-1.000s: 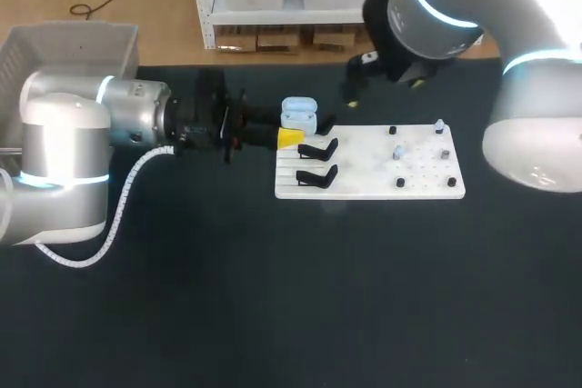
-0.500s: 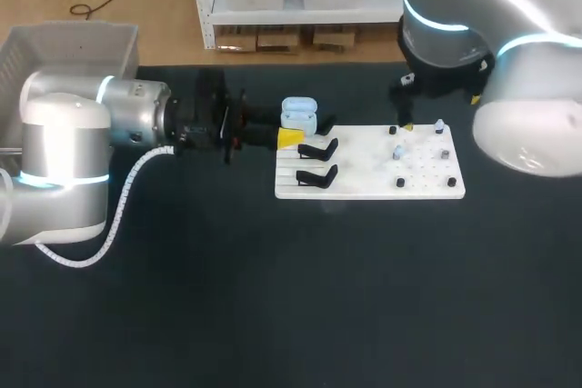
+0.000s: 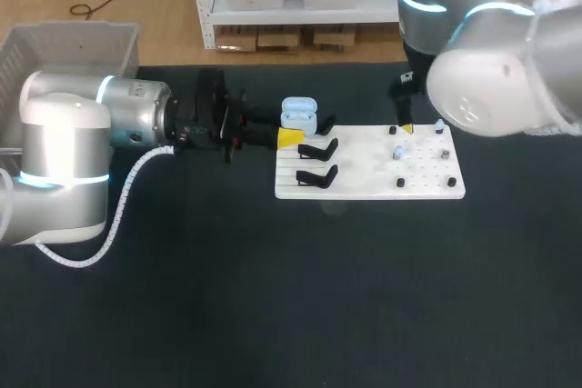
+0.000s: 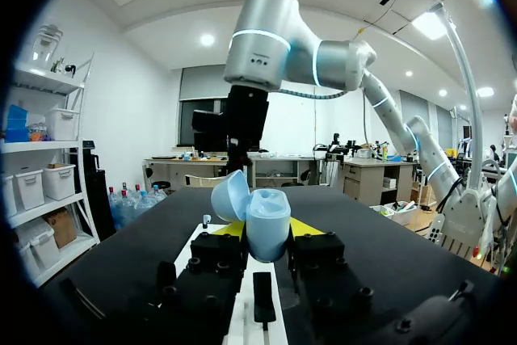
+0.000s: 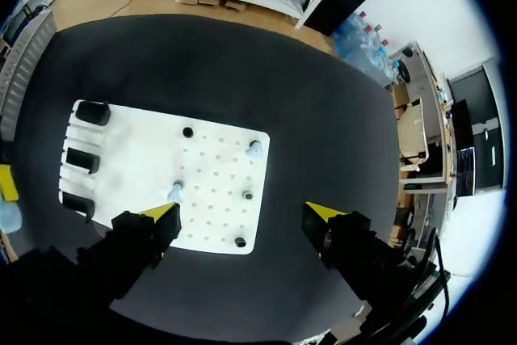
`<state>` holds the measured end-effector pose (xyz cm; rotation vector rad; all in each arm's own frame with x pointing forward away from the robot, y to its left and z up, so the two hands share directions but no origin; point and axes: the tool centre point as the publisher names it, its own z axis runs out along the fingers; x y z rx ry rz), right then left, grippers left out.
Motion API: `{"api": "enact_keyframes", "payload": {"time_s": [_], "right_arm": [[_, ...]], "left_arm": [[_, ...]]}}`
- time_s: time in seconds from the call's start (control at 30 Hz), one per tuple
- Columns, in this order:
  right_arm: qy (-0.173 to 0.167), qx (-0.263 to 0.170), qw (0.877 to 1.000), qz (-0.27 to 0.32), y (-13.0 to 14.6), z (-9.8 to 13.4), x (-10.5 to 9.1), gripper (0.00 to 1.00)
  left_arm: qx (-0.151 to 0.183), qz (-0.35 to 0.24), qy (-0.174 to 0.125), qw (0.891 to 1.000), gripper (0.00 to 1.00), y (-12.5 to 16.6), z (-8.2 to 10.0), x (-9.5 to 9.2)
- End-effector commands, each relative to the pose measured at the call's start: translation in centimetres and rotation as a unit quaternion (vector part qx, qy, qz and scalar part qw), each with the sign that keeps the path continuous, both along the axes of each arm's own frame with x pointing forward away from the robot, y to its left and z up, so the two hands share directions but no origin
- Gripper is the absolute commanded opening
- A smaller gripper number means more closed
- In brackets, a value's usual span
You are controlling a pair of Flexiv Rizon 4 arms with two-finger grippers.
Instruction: Pick up each earbud case from the left stands, insert the matching earbuds, close the lid, and place the case in the box.
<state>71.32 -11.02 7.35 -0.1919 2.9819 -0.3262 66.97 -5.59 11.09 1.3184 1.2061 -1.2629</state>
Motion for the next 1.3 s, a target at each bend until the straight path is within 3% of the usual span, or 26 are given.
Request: {"api": "enact_keyframes", "payload": {"time_s": [0.03, 0.27, 0.37, 0.43, 0.5, 0.6, 0.73, 1.3], "right_arm": [[0.029, -0.004, 1.000, -0.009, -0.3, -1.5, 1.2, 1.00], [0.034, -0.008, 0.999, -0.020, -1.1, -2.7, 2.1, 0.99], [0.027, -0.008, 0.999, -0.019, -1.1, -2.9, 2.3, 0.89], [0.022, -0.007, 1.000, -0.019, -1.2, -3.0, 2.6, 0.75], [0.014, -0.007, 1.000, -0.021, -1.2, -3.0, 2.9, 0.75], [0.006, -0.007, 1.000, -0.025, -1.2, -3.0, 3.2, 0.60], [0.003, -0.010, 1.000, -0.027, -1.0, -3.2, 3.5, 0.49], [-0.031, -0.023, 0.999, -0.035, -0.9, -4.5, 3.9, 0.40]], "left_arm": [[-0.001, 0.000, -0.001, 1.000, 0.00, 0.0, -0.1, 0.0], [-0.001, 0.000, -0.001, 1.000, 0.00, 0.0, -0.1, 0.0], [-0.001, 0.000, -0.001, 1.000, 0.00, 0.0, -0.1, 0.0], [-0.001, 0.000, -0.001, 1.000, 0.00, 0.0, -0.1, 0.0], [-0.001, 0.000, -0.001, 1.000, 0.00, 0.0, -0.1, 0.0], [-0.001, 0.000, -0.001, 1.000, 0.00, 0.0, -0.1, 0.0], [-0.001, 0.000, -0.001, 1.000, 0.00, 0.0, -0.1, 0.0], [-0.001, 0.000, -0.001, 1.000, 0.00, 0.0, -0.1, 0.0]]}}
